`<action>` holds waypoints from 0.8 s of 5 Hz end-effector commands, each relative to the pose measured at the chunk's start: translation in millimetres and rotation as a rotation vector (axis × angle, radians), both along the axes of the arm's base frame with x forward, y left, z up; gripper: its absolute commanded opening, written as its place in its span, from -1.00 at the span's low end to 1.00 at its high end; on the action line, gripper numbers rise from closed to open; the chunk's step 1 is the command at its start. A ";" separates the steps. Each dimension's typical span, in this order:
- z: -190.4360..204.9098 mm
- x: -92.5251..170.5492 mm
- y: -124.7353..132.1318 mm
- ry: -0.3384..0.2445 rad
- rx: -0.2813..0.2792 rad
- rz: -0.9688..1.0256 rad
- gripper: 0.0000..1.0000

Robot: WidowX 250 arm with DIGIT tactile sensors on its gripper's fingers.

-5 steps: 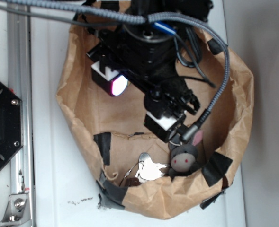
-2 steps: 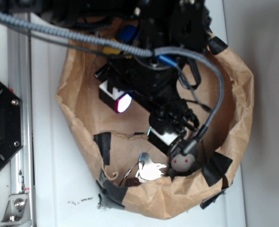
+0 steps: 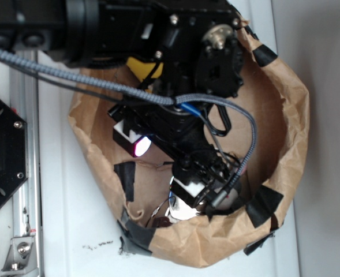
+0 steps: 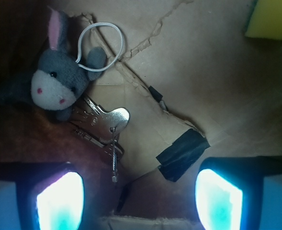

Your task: Grab the silver keys.

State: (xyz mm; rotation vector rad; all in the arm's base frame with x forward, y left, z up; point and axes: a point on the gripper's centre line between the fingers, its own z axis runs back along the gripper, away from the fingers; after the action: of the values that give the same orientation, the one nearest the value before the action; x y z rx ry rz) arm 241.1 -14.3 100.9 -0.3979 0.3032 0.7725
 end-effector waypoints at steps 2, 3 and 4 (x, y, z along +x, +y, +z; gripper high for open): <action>8.5 -3.9 0.4 -0.023 0.000 -0.008 1.00; 8.5 -3.9 0.4 -0.023 0.000 -0.008 1.00; -1.0 -7.6 -14.6 -0.019 0.025 -0.095 1.00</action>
State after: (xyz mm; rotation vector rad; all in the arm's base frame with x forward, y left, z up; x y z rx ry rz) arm 236.8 -28.8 91.5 -0.3600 0.3133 0.6990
